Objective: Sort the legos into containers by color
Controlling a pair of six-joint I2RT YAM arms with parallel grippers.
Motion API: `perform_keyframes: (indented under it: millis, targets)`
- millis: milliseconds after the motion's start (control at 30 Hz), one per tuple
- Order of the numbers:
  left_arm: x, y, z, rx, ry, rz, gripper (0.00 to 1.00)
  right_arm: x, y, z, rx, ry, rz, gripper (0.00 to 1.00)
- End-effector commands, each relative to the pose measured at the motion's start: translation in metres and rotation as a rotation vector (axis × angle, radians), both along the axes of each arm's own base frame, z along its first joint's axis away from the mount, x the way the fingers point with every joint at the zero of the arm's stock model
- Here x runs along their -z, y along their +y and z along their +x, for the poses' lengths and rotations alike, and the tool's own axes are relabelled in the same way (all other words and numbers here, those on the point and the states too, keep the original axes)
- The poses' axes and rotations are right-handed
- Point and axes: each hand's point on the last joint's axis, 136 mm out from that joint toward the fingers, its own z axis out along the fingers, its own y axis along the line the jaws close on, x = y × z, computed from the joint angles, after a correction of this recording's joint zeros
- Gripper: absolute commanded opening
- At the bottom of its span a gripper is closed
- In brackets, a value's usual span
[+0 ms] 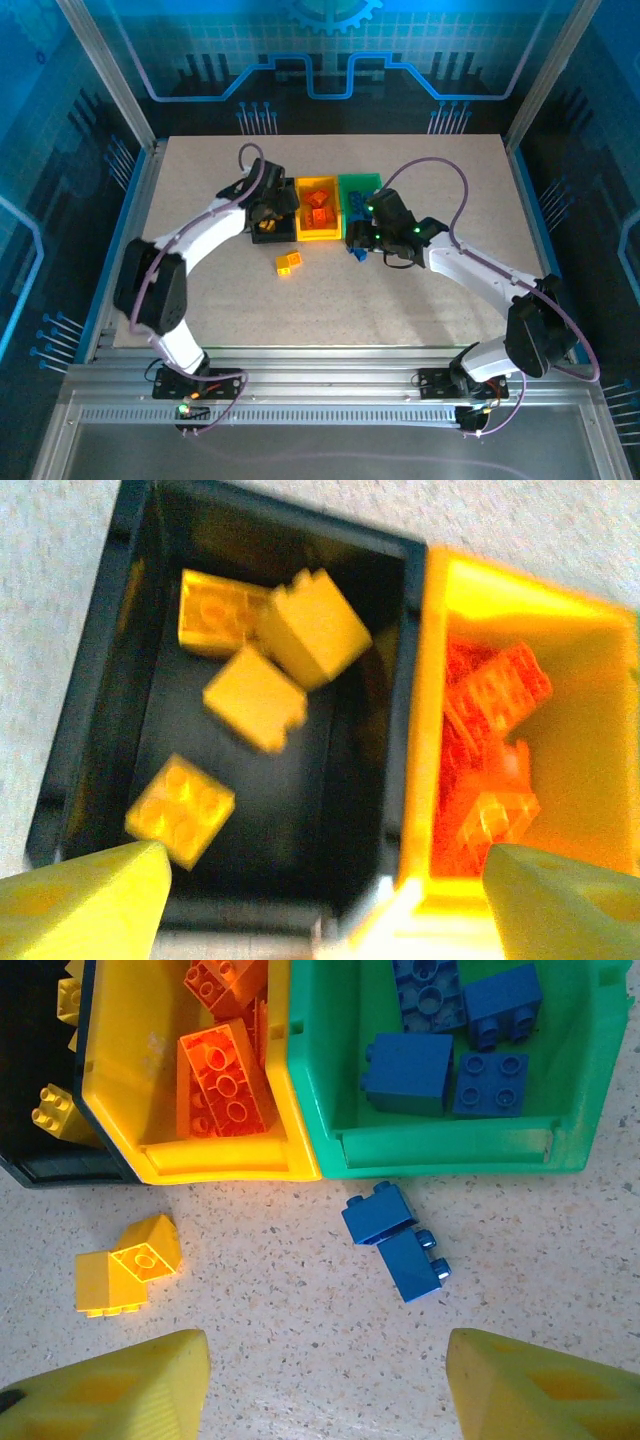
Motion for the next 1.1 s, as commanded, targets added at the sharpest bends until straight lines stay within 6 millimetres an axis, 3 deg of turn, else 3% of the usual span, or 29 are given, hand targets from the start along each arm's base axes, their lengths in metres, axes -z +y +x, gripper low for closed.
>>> perform_keyframes:
  millis: [0, 133, 233, 400, 600, 700, 867, 1000, 1067]
  targets:
    - [0.011, -0.012, -0.045, 0.043, 0.036, -0.053, 0.86, 0.002, -0.002, 0.003, 0.015, 0.001, 0.019, 0.65]
    - [0.04, -0.024, -0.087, 0.109, 0.092, -0.086, 0.88, 0.008, 0.002, 0.003, 0.01, 0.017, 0.025, 0.65]
    - [0.061, -0.029, -0.102, 0.145, 0.126, -0.106, 0.86, 0.009, 0.003, 0.003, 0.011, 0.021, 0.029, 0.65]
    - [0.089, -0.027, -0.108, 0.159, 0.152, -0.094, 0.82, 0.006, 0.001, 0.003, 0.016, 0.013, 0.025, 0.66]
    - [0.105, -0.023, -0.101, 0.157, 0.158, -0.041, 0.64, 0.003, 0.0, 0.004, 0.018, 0.01, 0.021, 0.66]
    - [0.11, -0.019, -0.1, 0.151, 0.168, -0.017, 0.62, 0.003, 0.0, 0.004, 0.018, 0.009, 0.021, 0.66]
    - [0.113, -0.014, -0.1, 0.14, 0.171, 0.016, 0.4, 0.004, -0.001, 0.004, 0.02, 0.008, 0.021, 0.66]
    - [0.104, -0.01, -0.106, 0.139, 0.166, 0.019, 0.29, 0.002, -0.002, 0.005, 0.024, 0.003, 0.019, 0.66]
    - [0.09, -0.006, -0.111, 0.126, 0.14, 0.01, 0.26, 0.002, -0.002, 0.005, 0.024, 0.002, 0.019, 0.66]
